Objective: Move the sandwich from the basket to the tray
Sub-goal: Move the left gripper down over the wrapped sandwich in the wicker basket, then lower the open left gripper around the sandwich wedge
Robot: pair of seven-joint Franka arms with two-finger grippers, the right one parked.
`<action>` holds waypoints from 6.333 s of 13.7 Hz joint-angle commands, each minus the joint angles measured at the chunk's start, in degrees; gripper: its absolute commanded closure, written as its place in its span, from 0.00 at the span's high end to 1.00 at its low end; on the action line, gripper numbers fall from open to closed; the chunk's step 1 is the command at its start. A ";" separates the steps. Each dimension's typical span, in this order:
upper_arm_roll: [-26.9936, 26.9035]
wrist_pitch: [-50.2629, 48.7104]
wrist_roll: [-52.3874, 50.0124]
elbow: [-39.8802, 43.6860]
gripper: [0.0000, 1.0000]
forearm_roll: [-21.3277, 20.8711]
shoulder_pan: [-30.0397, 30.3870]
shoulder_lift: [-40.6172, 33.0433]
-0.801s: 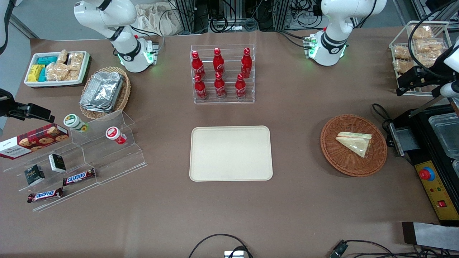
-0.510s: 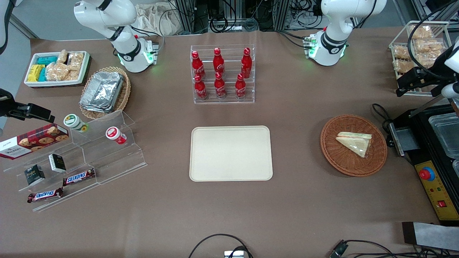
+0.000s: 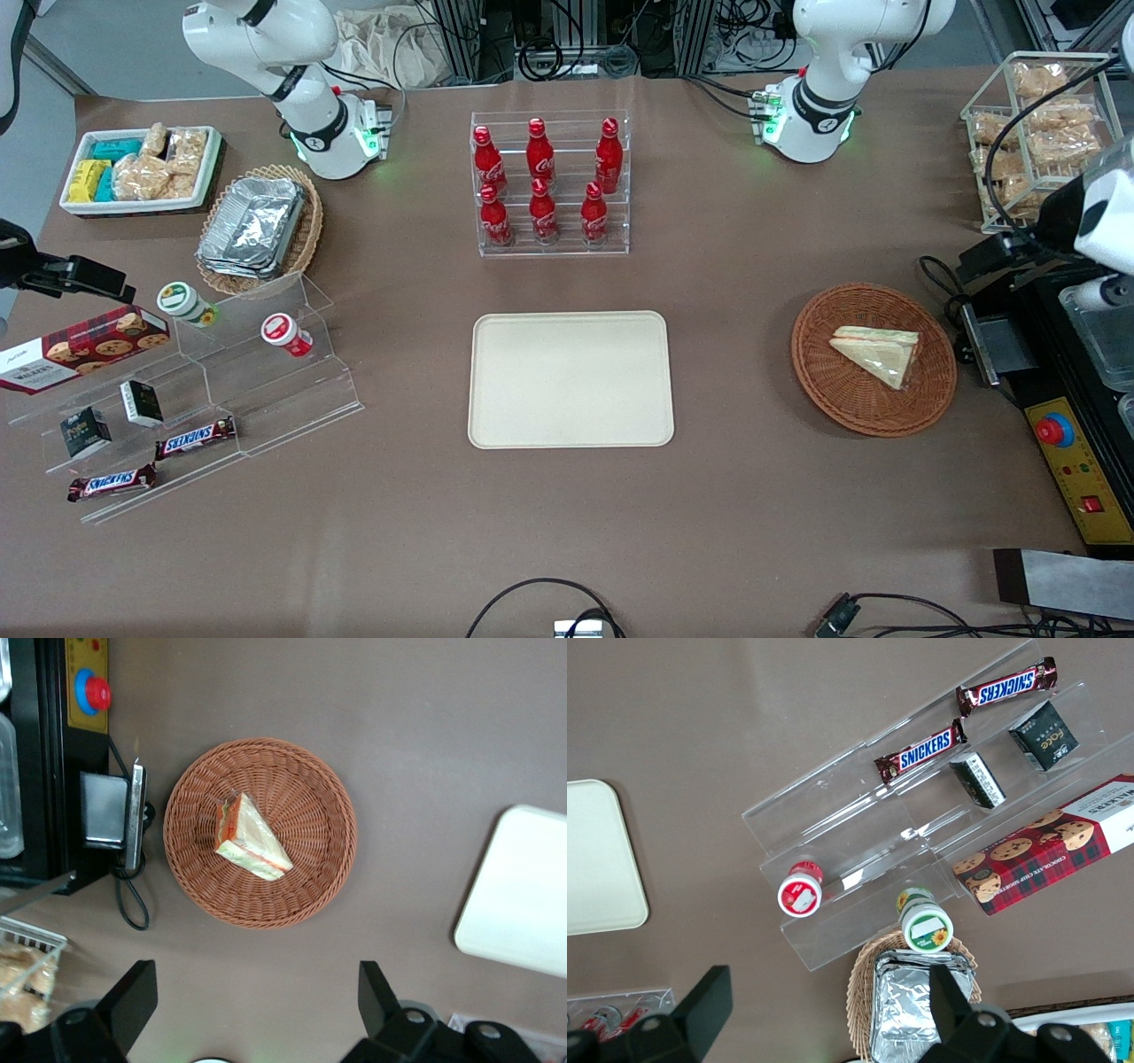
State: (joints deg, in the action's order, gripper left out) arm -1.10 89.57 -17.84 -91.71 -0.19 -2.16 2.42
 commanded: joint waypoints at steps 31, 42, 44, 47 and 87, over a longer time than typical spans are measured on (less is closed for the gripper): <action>-5.66 57.64 -13.81 -40.65 1.00 8.19 0.40 7.60; -5.58 60.02 -14.07 -41.44 1.00 8.28 0.23 8.39; -5.58 59.50 -14.24 -40.83 1.00 8.19 0.23 8.22; -5.58 57.91 -14.77 -40.04 1.00 8.10 0.23 8.22; -5.23 53.25 -27.08 -37.58 0.82 -4.47 -0.48 10.85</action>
State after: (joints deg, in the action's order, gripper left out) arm -6.30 141.88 -43.43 -128.89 -3.39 -2.32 13.52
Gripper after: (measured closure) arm 0.026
